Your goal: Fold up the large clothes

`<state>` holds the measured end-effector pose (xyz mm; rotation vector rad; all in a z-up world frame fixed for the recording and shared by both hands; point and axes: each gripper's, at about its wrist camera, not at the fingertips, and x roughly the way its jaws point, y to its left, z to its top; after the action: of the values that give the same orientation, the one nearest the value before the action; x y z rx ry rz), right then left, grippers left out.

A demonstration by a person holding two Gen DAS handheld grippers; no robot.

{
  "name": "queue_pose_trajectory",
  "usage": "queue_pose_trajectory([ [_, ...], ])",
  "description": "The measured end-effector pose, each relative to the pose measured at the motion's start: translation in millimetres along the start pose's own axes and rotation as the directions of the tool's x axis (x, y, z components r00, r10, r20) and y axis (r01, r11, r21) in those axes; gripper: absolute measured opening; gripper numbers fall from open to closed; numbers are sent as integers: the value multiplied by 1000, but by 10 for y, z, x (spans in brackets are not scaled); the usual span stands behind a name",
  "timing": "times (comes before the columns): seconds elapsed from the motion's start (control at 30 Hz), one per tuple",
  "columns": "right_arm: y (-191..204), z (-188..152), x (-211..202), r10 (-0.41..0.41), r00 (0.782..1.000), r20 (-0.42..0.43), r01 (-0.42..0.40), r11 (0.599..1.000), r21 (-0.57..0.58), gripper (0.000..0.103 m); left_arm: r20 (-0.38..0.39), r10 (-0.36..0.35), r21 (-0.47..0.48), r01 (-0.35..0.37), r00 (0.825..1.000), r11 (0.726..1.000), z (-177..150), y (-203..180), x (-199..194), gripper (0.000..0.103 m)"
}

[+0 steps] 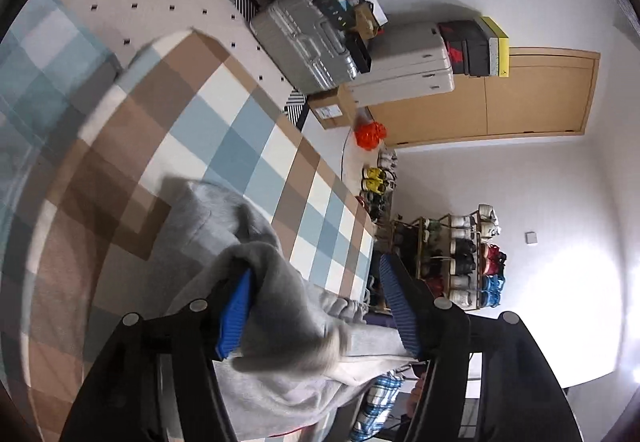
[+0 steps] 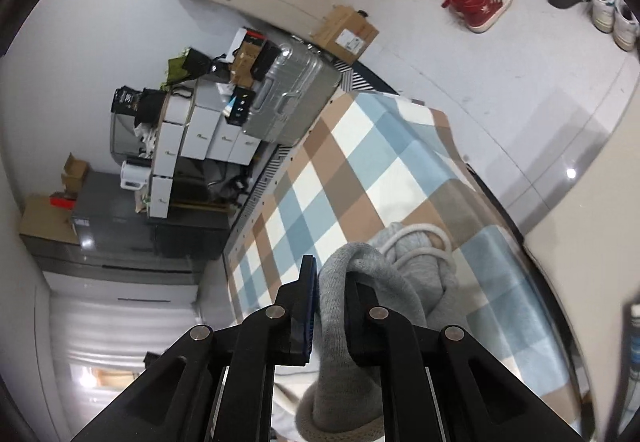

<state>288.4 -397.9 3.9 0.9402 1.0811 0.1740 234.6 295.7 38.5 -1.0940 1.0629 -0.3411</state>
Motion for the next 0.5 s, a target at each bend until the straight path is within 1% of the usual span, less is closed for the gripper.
queue_pose_trajectory([
  [0.03, -5, 8, -34, -11, 1000, 26, 11, 1000, -4, 9, 17, 15, 16, -15, 1000, 1000, 23, -7, -16, 59],
  [0.07, -9, 36, -48, -8, 999, 45, 8, 1000, 2, 9, 58, 43, 34, -45, 997, 998, 43, -11, -60, 61],
  [0.1, -36, 45, -59, 8, 998, 59, -9, 1000, 14, 9, 101, 65, 41, -69, 993, 997, 73, 3, -84, 68],
  [0.13, -54, 47, -49, 6, 998, 62, -7, 1000, 23, 9, 130, 76, 38, -82, 989, 996, 87, 34, -96, 71],
  [0.17, -57, 40, -25, -7, 998, 58, 6, 1000, 17, 9, 143, 87, 25, -91, 986, 996, 95, 37, -64, 71],
  [0.23, 38, 25, 32, -67, 998, 19, 69, 995, -69, 16, 113, 65, 14, -67, 991, 998, 32, 72, -46, 71],
  [0.27, 113, 13, -18, -111, 992, 57, 117, 985, -126, 34, 95, 70, 29, -73, 993, 997, 7, 50, -10, 71],
  [0.3, 205, 0, -124, -131, 983, 131, 153, 972, -181, 70, 81, 98, 69, -103, 992, 992, -41, -8, 36, 71],
  [0.33, 281, -3, -262, -108, 974, 202, 151, 965, -214, 86, 69, 148, 138, -156, 987, 978, -137, -94, 59, 71],
  [0.37, 333, -8, -452, -58, 957, 284, 125, 967, -224, 101, 65, 185, 195, -194, 981, 961, -208, -157, 73, 71],
  [0.4, 343, -18, -556, -38, 945, 326, 113, 970, -214, 103, 61, 226, 259, -234, 972, 937, -299, -221, 115, 71],
  [0.43, 363, -34, -656, -21, 934, 356, 98, 975, -199, 103, 55, 274, 325, -276, 960, 904, -426, -282, 177, 71],
  [0.47, 417, -65, -700, -14, 938, 347, 93, 972, -214, 103, 48, 311, 369, -306, 949, 878, -480, -320, 242, 71],
  [0.5, 475, -88, -681, -26, 946, 323, 109, 964, -241, 103, 37, 351, 412, -334, 936, 848, -579, -337, 316, 71],
])
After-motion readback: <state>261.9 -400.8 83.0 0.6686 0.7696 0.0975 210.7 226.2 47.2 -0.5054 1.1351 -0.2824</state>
